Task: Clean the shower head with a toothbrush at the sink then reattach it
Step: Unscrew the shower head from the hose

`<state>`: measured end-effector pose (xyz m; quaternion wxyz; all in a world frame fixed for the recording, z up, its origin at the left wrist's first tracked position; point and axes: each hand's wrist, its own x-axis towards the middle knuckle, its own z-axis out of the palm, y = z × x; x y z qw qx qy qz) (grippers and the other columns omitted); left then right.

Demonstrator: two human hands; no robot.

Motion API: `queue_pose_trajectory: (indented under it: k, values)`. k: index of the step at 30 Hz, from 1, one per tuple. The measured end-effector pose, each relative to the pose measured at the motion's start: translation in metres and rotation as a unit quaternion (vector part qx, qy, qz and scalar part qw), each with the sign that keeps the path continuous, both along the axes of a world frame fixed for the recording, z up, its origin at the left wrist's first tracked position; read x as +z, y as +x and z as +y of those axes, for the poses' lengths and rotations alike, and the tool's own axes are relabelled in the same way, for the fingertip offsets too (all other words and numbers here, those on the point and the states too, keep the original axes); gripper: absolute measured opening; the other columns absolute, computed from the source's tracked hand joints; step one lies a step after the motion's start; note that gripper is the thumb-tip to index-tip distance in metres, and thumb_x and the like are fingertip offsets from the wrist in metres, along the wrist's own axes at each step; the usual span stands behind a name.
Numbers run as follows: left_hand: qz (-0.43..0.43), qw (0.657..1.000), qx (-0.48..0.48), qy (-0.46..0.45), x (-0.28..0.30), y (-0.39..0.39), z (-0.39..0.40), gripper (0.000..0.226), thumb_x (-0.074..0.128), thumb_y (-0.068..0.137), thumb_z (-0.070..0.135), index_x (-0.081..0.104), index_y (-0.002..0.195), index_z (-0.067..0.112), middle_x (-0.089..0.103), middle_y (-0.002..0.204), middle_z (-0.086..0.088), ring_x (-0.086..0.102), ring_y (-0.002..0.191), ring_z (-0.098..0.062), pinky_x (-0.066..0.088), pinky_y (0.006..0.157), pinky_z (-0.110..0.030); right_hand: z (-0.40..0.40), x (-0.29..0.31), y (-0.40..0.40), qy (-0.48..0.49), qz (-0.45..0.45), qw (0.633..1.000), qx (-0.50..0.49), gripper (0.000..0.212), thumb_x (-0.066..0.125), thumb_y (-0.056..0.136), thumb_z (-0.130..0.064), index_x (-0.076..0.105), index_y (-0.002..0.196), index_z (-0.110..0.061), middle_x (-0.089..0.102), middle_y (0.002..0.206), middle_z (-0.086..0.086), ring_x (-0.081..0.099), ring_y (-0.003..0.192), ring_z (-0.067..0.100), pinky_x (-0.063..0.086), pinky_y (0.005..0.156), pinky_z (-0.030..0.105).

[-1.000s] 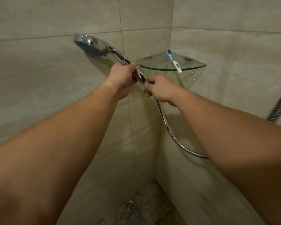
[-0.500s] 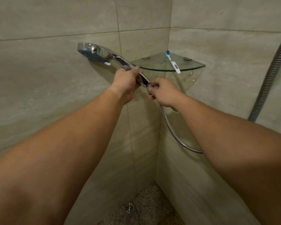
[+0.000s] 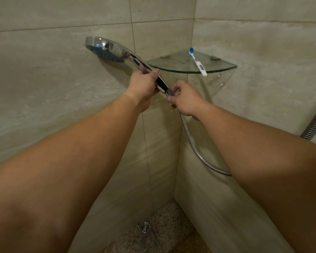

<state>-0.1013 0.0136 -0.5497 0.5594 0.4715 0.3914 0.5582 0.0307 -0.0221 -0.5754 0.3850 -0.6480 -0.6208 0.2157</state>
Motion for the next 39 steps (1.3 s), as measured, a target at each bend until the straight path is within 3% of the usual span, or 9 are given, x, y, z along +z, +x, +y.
queue_pose_trajectory:
  k: [2,6,10,16,20,25,29,34,39]
  values:
    - [0.001,1.0,0.004,0.004,0.002,0.0,0.002,0.006,0.054,0.104,0.005,0.053,0.1,0.01,0.06,0.087,-0.009,0.059,0.083,-0.023,0.055,0.081,-0.041,0.002,0.001,0.0,-0.002,0.007,1.0,0.003,0.031,0.075,0.083,-0.022,0.053,0.105,-0.019,0.068,0.097,0.007,0.068,0.085,0.027,0.056,0.078,0.043]
    - [0.009,1.0,0.009,0.011,0.004,-0.003,0.005,0.002,0.055,0.104,0.007,0.054,0.105,0.007,0.061,0.09,-0.009,0.061,0.081,-0.021,0.057,0.075,-0.038,0.005,0.003,-0.002,-0.011,0.0,0.999,0.037,0.047,0.066,0.09,-0.024,0.051,0.134,-0.016,0.063,0.096,0.002,0.067,0.096,0.029,0.053,0.087,0.04]
    - [0.024,0.999,0.016,0.016,0.004,-0.003,0.007,0.007,0.056,0.103,0.007,0.052,0.109,0.005,0.059,0.091,-0.01,0.06,0.079,-0.02,0.057,0.07,-0.035,0.008,0.001,-0.007,-0.006,-0.015,0.999,0.038,0.025,0.056,0.096,-0.019,0.063,0.12,-0.016,0.067,0.102,0.01,0.066,0.098,0.033,0.052,0.09,0.045]
    - [0.041,0.999,0.024,0.026,0.003,-0.006,0.012,0.007,0.056,0.103,0.006,0.051,0.107,0.006,0.058,0.1,-0.015,0.06,0.088,-0.025,0.056,0.072,-0.035,0.028,-0.009,-0.006,-0.008,0.006,1.0,0.013,0.027,0.067,0.083,-0.028,0.066,0.11,-0.021,0.07,0.103,0.008,0.068,0.091,0.032,0.055,0.086,0.049]
    - [0.048,0.998,0.031,0.028,0.003,-0.005,0.014,0.005,0.057,0.103,0.007,0.052,0.104,0.008,0.06,0.101,-0.015,0.063,0.087,-0.024,0.058,0.072,-0.035,0.031,-0.009,-0.007,-0.007,0.023,1.0,0.017,0.021,0.071,0.084,-0.022,0.064,0.103,-0.023,0.07,0.097,0.007,0.068,0.088,0.03,0.056,0.083,0.049]
    - [0.058,0.997,0.039,0.027,0.0,-0.004,0.019,0.005,0.058,0.102,0.007,0.053,0.103,0.009,0.062,0.102,-0.013,0.064,0.085,-0.021,0.059,0.078,-0.039,0.027,-0.007,-0.006,-0.013,0.017,0.998,0.056,0.032,0.06,0.093,-0.016,0.059,0.126,-0.015,0.067,0.105,0.007,0.068,0.095,0.03,0.053,0.09,0.047]
    - [0.072,0.996,0.042,0.029,-0.001,-0.002,0.022,0.006,0.058,0.102,0.008,0.053,0.105,0.008,0.062,0.102,-0.014,0.064,0.087,-0.023,0.059,0.086,-0.045,0.028,-0.01,-0.005,-0.01,0.001,0.999,0.052,0.019,0.055,0.096,-0.015,0.064,0.113,-0.016,0.069,0.102,0.016,0.07,0.086,0.034,0.056,0.084,0.048]
    - [0.078,0.996,0.031,0.034,-0.001,0.002,0.022,0.009,0.057,0.102,0.007,0.049,0.104,0.009,0.059,0.102,-0.015,0.06,0.088,-0.024,0.056,0.079,-0.039,0.033,-0.015,0.0,0.003,0.023,0.999,0.026,0.016,0.068,0.087,-0.014,0.061,0.102,-0.017,0.068,0.092,0.01,0.069,0.081,0.032,0.057,0.08,0.049]
    - [0.078,0.996,0.02,0.034,-0.002,0.002,0.024,0.009,0.057,0.102,0.008,0.049,0.102,0.011,0.06,0.104,-0.016,0.062,0.091,-0.026,0.056,0.079,-0.039,0.031,-0.015,0.001,-0.008,0.085,0.994,0.062,0.037,0.068,0.087,-0.007,0.057,0.123,-0.01,0.064,0.082,-0.003,0.064,0.076,0.023,0.056,0.084,0.048]
